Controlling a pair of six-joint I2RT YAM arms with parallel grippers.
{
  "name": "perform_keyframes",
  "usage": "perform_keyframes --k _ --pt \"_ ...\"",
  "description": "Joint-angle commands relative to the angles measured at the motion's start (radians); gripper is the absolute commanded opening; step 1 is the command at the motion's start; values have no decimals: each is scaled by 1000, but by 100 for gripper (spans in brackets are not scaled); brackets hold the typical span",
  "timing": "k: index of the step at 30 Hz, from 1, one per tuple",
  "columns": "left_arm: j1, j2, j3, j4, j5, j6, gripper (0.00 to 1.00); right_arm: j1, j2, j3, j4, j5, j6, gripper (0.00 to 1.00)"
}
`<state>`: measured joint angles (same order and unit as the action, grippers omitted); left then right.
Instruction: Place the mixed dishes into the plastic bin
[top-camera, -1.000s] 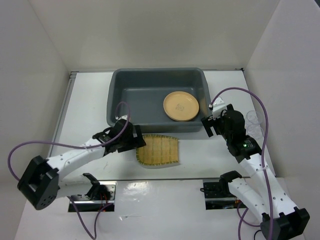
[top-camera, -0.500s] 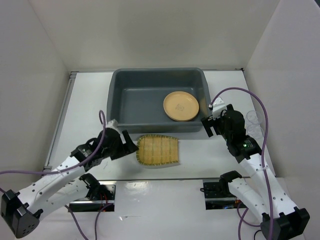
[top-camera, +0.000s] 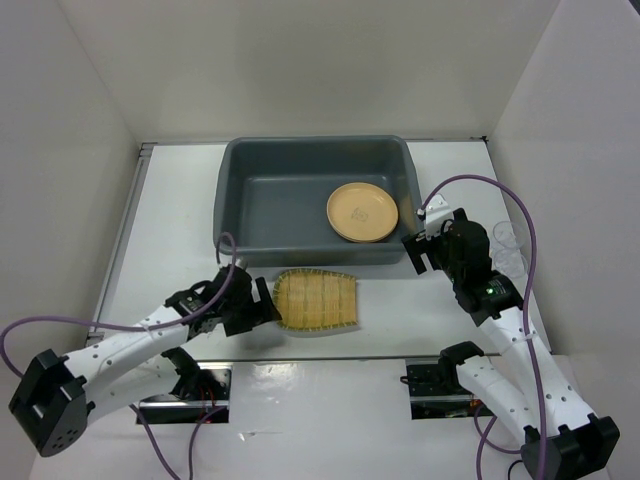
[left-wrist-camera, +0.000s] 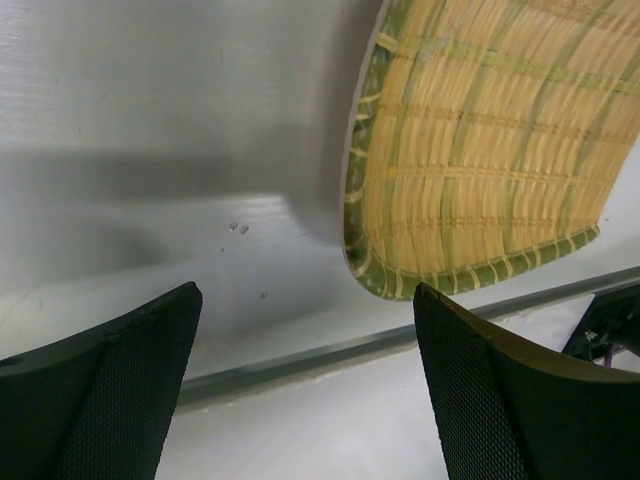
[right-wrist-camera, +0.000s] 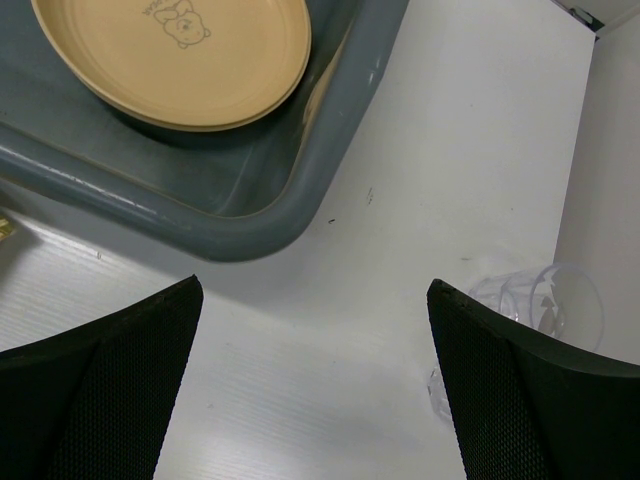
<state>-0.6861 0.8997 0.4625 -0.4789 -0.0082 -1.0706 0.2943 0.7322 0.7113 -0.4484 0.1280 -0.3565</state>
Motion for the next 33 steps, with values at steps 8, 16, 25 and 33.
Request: perform_keyframes --k 8,16,25,33 --pt "-4 194 4 198 43 67 94 0 -4 -7 60 13 7 97" --pt "-4 386 39 258 83 97 94 0 -4 -7 60 13 7 97" --pt "-4 416 73 229 65 115 67 0 -4 -7 60 13 7 97" --pt "-4 447 119 152 56 115 21 0 -13 -7 60 13 7 97"
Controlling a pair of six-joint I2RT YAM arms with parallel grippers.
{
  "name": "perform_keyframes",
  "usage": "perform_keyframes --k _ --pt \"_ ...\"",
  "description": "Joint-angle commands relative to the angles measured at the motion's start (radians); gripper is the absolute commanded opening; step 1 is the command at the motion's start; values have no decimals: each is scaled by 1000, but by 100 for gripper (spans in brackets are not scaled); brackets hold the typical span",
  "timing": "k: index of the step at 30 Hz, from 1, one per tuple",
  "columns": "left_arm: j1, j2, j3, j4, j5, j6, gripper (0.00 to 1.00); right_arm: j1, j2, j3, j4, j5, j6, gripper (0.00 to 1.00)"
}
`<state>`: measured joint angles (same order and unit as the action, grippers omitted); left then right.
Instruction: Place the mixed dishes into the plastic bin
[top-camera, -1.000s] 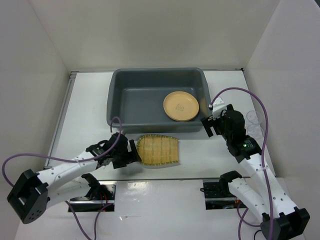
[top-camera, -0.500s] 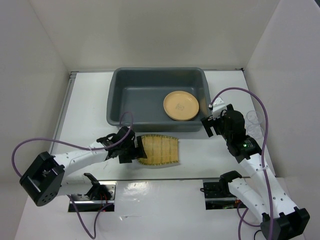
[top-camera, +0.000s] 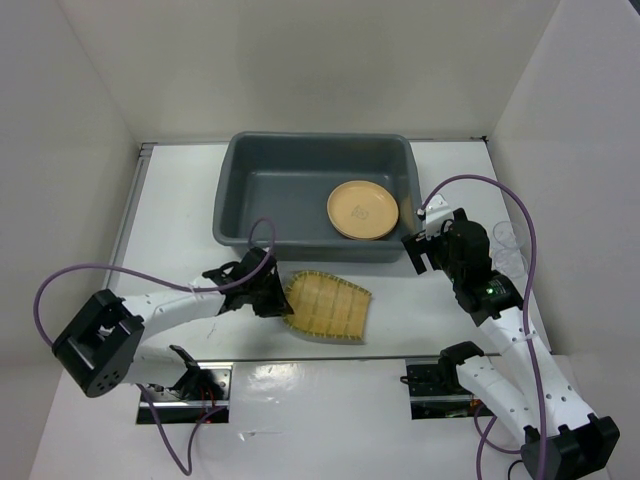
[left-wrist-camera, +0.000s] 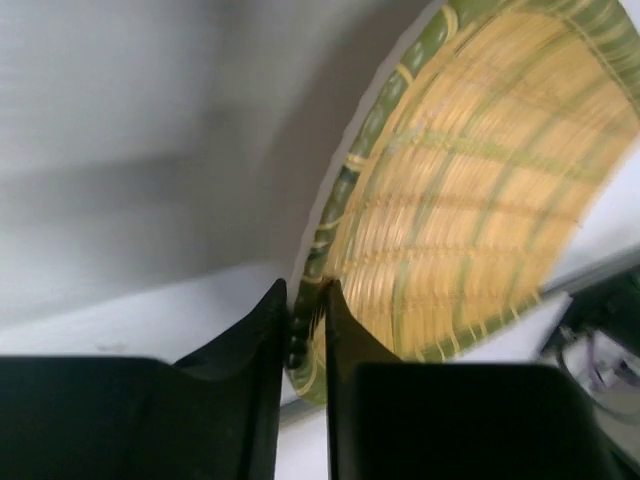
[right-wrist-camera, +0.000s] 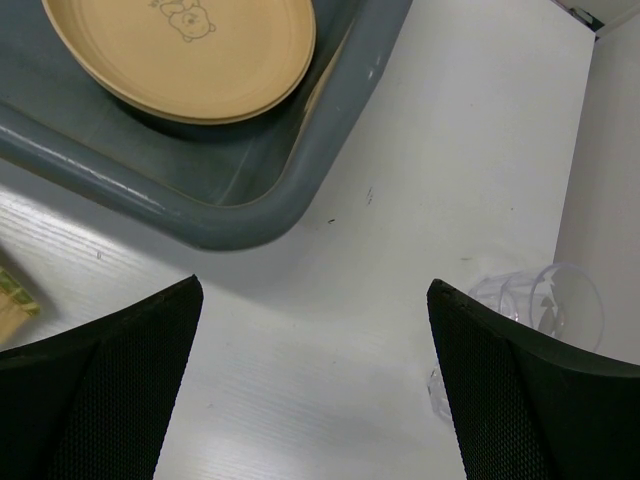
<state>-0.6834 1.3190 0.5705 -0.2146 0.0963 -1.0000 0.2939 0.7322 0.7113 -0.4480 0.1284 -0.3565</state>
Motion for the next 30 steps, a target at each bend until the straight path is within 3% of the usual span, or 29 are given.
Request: perform_keyframes --k 1,3,10,14,15,18,23,30 --pt "-7 28 20 -130 -49 44 15 1 -13 -7 60 13 7 97" --pt "-7 7 51 -208 -58 44 0 1 -13 -7 60 13 7 97" --pt "-7 -240 233 -428 -20 58 0 1 -22 -7 60 13 7 97" --pt "-7 -288 357 -399 170 139 0 1 -31 -7 60 31 16 97" --pt "-7 -288 376 -381 289 167 0 1 -43 -7 69 40 16 97" --pt "-7 -264 469 -351 431 188 0 1 -54 -7 69 51 16 97" --pt "56 -164 791 -423 410 241 0 1 -54 -7 69 69 16 97" --pt "232 223 1106 -439 463 323 0 1 -63 -7 78 70 16 97"
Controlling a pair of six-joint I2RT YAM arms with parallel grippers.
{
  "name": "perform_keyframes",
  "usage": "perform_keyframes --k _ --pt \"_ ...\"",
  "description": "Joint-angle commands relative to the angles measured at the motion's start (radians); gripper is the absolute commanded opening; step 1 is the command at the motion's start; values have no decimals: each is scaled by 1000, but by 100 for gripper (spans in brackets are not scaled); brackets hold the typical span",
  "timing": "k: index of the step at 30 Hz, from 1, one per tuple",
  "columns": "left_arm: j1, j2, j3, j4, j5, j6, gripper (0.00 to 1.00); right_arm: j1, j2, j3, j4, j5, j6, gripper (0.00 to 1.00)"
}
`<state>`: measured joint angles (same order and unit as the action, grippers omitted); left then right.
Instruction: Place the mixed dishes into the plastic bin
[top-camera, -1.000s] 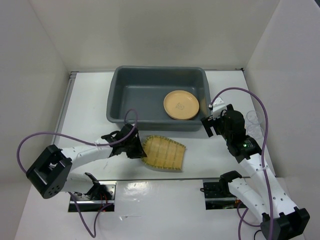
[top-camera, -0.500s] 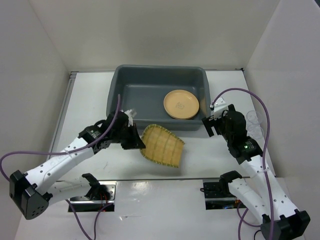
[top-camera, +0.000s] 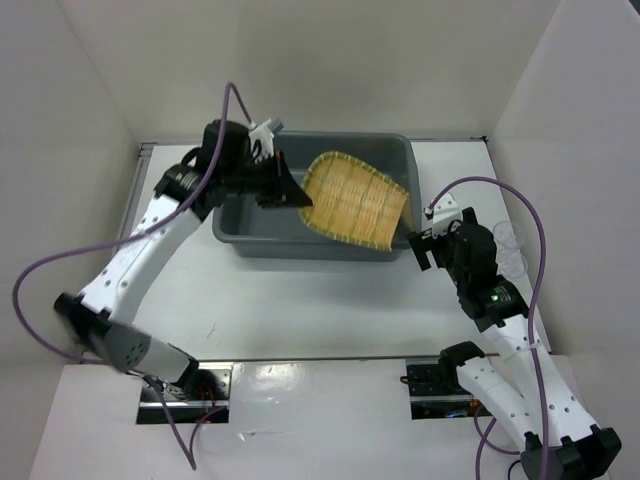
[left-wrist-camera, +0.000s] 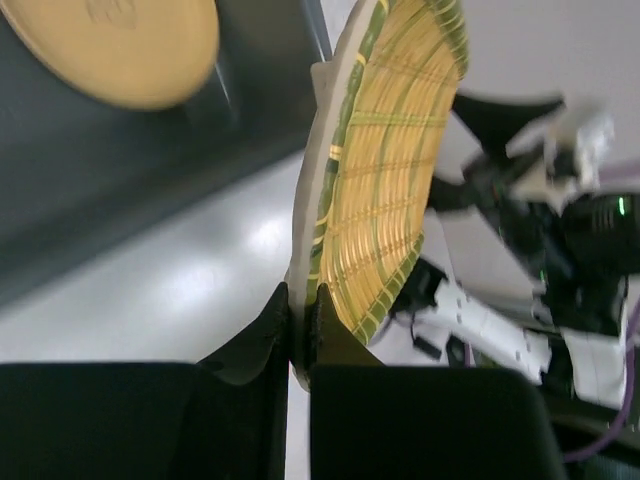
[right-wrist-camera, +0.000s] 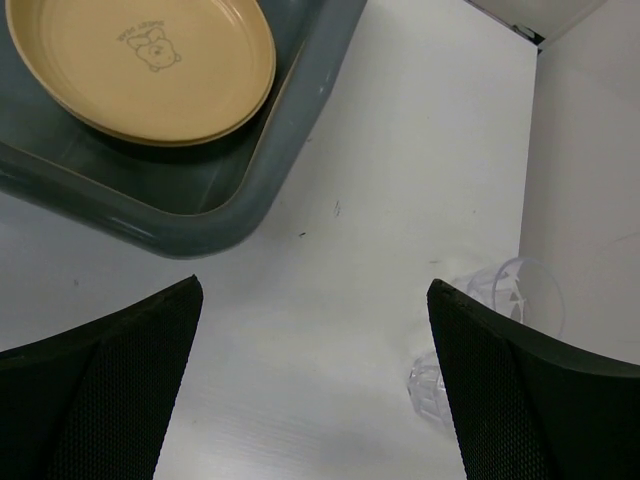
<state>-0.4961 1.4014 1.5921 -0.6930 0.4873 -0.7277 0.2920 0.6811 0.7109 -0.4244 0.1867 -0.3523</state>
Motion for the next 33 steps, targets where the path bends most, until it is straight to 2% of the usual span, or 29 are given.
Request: perform_keyframes --k 1,2,5,10,22,26,31,33 --pt "54 189 162 39 73 62 0 3 -12 -7 55 20 12 97" --pt "70 285 210 30 73 80 0 3 -12 -7 55 20 12 97" --pt "80 422 381 -48 43 157 0 3 -12 -7 55 20 12 97" --pt "111 681 494 -49 63 186 0 -7 -22 -7 55 20 12 97" --pt "120 918 525 84 146 148 0 -7 -40 -16 55 20 12 97" --pt "120 918 549 133 155 117 0 -7 -40 -16 55 20 12 97" --pt "140 1007 705 89 201 91 1 -7 -40 -16 55 20 12 97" --pt "140 1098 857 40 211 102 7 -7 -31 -16 55 20 12 97"
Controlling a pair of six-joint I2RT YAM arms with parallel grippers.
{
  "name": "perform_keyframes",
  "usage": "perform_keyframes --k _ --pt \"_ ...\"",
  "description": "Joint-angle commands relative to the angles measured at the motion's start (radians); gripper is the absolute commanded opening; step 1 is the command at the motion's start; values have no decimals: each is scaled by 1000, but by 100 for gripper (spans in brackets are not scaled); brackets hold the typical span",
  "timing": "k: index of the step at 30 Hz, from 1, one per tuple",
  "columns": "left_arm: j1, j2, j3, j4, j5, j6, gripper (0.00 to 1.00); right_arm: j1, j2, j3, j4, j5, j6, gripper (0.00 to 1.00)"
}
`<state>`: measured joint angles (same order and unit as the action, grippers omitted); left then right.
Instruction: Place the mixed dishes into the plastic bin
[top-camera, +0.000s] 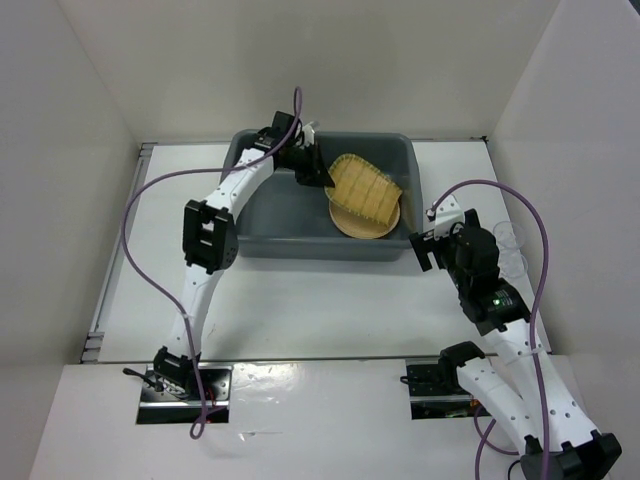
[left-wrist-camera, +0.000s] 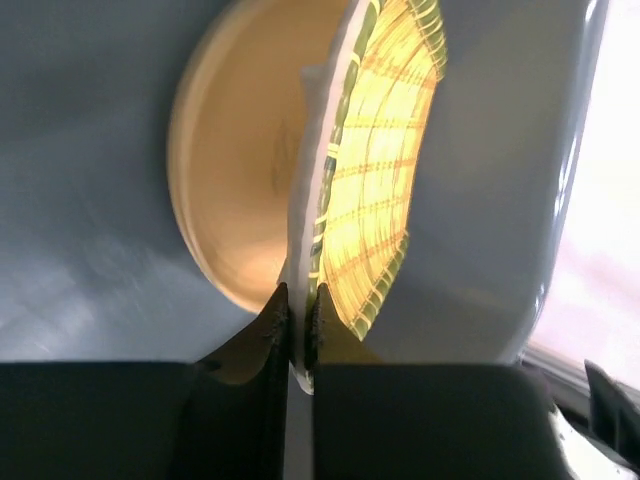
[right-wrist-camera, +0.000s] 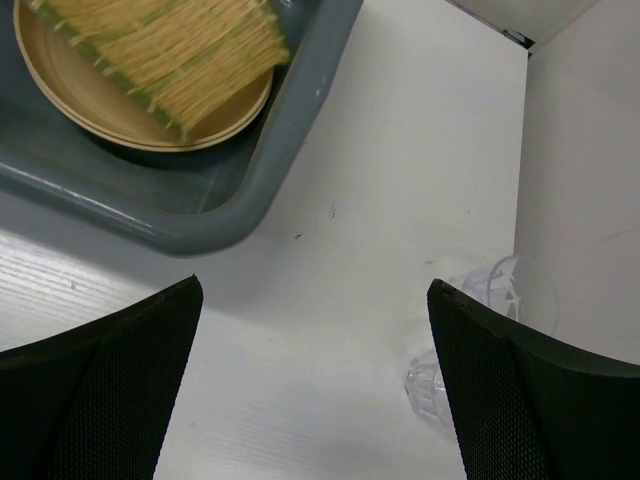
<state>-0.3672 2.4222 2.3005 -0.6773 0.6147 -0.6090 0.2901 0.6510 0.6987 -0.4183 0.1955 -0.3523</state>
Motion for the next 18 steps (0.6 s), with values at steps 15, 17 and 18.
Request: perform_keyframes --k 15,17,18 --pt "-44 486 835 -410 74 5 100 -5 9 -4 49 12 12 97" --pt "-44 454 835 -448 27 35 100 -5 9 -4 49 12 12 97" --pt "-44 437 835 -465 1 35 100 -5 9 -4 49 12 12 97"
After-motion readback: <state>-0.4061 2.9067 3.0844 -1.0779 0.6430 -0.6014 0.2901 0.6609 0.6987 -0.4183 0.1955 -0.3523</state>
